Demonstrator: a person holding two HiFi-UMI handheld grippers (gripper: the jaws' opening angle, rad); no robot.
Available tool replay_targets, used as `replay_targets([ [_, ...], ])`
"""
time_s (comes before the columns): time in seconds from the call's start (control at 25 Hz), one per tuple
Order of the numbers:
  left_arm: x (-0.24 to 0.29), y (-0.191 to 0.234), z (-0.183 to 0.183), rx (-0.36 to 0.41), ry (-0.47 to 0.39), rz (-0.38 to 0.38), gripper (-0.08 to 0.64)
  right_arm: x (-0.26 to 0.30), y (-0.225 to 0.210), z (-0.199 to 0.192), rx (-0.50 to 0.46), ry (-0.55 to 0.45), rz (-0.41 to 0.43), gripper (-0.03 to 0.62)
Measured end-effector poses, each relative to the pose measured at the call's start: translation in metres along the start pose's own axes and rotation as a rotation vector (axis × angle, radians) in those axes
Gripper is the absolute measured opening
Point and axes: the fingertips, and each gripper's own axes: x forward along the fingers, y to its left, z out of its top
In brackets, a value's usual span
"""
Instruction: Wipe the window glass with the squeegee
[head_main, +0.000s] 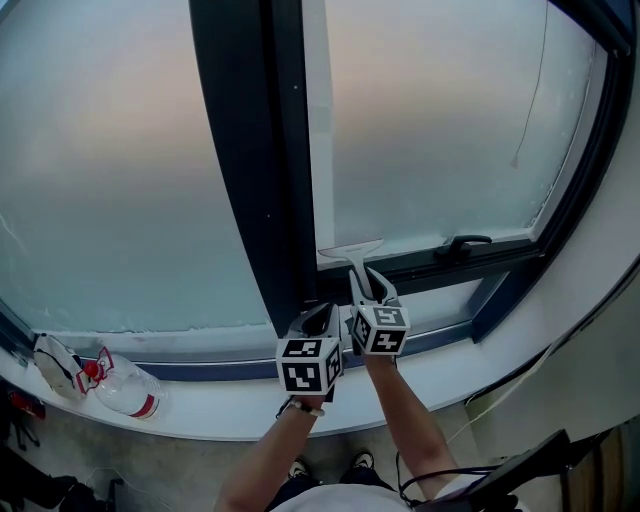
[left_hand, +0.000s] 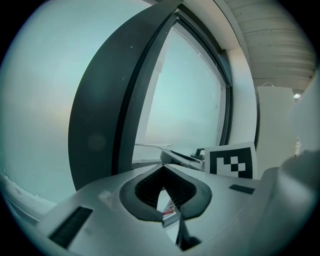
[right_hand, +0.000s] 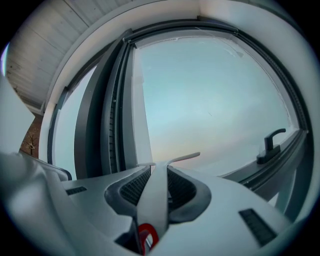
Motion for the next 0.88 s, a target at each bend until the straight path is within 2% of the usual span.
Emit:
replay_targets([
  [0.24,0.007,0.006,-0.017,-0.019,0.033,0.005,0.000,0.001,0.000,-0.016,-0.030,0.024,-0.007,0.092],
  [0.68,0.016,0.004,-0.029,-0.032,0.059,-0.021,0.000,0.004,-0.004,-0.029,0.006,0.038,-0.015,0.092],
  [0.8,0.016,0.002,-0.022,-0.024,0.051,-0.031,0.000,-0.003,-0.002,-0.015,0.029,0.017,-0.002,0.092],
  [0.88,0.017,-0.001,-0.007,-0.008,0.032,-0.037,0.000,-0.009,-0.002,0.014,0.020,-0.026,0.009,0.092],
])
